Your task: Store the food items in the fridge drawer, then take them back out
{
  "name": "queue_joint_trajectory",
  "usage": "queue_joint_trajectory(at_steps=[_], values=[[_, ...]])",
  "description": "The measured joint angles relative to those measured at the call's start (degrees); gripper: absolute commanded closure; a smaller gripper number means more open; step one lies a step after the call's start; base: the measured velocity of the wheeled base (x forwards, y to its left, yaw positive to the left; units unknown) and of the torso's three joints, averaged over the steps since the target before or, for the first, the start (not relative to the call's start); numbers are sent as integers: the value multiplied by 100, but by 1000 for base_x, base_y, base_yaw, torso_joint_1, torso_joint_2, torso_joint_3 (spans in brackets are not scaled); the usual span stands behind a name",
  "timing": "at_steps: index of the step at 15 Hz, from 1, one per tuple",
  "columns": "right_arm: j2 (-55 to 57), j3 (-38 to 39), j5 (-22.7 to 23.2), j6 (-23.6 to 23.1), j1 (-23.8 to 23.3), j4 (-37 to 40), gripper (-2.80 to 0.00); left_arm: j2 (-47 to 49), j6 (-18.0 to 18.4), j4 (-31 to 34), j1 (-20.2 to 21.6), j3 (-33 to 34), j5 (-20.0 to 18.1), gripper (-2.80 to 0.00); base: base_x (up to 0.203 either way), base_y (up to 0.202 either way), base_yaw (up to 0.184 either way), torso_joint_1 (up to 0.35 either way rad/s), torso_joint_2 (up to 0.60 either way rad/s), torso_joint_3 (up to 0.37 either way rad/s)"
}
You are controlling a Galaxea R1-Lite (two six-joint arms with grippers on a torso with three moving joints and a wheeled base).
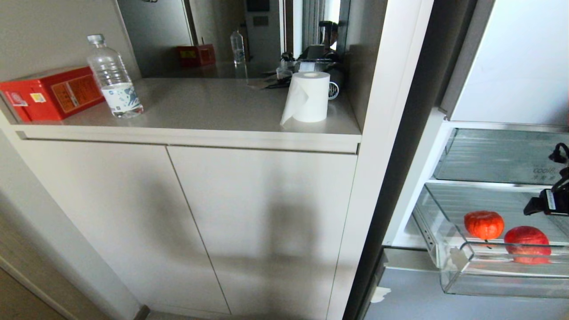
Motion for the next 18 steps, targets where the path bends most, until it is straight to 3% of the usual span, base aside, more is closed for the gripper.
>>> queue_joint_trajectory(at_steps=[3, 12, 18], values=[[-142, 253, 262, -17, 12, 27, -280, 0, -2, 1, 0, 0, 0, 0, 0, 0, 0, 0, 0, 0], [-980, 1465, 405, -195, -240, 49, -280, 0, -1, 1, 0, 0, 0, 0, 0, 0, 0, 0, 0, 0], [-1661, 2296, 969, -143, -609, 33, -280, 0, -2, 0, 0, 0, -1, 0, 0, 0, 0, 0, 0, 0]])
